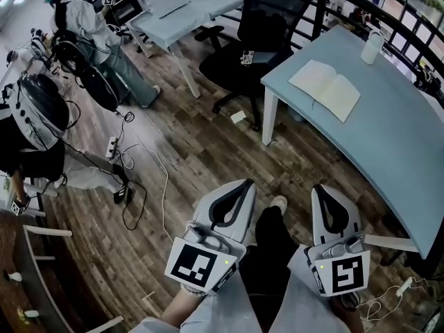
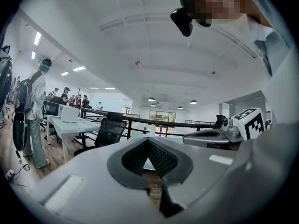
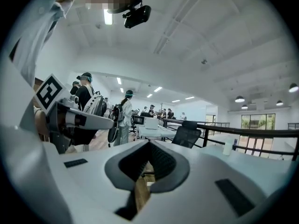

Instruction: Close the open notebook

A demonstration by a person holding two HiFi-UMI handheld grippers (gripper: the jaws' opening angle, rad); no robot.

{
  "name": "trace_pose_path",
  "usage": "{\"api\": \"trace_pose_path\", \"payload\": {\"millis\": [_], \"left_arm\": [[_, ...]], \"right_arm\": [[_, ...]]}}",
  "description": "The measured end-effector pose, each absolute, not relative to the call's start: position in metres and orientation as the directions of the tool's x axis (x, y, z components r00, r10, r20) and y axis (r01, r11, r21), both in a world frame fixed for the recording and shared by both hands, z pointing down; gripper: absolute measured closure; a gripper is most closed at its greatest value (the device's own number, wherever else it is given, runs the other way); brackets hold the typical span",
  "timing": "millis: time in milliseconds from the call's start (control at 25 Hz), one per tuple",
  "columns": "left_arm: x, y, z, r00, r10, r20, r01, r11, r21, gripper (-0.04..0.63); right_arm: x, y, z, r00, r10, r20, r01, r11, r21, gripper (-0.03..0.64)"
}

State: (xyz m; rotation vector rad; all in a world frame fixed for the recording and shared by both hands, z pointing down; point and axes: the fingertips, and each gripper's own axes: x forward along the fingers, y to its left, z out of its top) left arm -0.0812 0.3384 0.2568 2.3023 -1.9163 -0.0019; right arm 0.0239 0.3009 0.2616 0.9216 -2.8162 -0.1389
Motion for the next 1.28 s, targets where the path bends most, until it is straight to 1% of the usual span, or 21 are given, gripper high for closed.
{"api": "trace_pose_path", "payload": {"millis": [120, 360, 720, 1040, 1280], "left_arm": [[-0.084, 0.322, 0.260, 0.178, -0.977, 0.120, -0.978, -0.161, 0.135, 0.592], [-0.101, 0.268, 0.260, 0.153, -0.983, 0.103, -0.984, -0.142, 0.108, 0.592], [-0.115, 0.174, 0.258, 0.149, -0.980, 0.130, -0.983, -0.133, 0.124, 0.592], [-0.110, 0.098, 0.255, 0.170, -0.978, 0.120, -0.982, -0.159, 0.097, 0.592], [-0.089, 0.063, 0.250, 0.217, -0.968, 0.128, -0.975, -0.208, 0.085, 0.592]], "right_arm": [[0.016, 0.279, 0.262, -0.807, -0.577, 0.125, -0.568, 0.817, 0.098, 0.615], [0.002, 0.227, 0.266, -0.815, -0.562, 0.140, -0.547, 0.827, 0.133, 0.615], [-0.012, 0.132, 0.263, -0.822, -0.549, 0.155, -0.536, 0.836, 0.118, 0.615], [0.000, 0.059, 0.267, -0.802, -0.579, 0.149, -0.569, 0.815, 0.108, 0.615], [0.030, 0.032, 0.271, -0.763, -0.627, 0.156, -0.623, 0.778, 0.083, 0.615]]}}
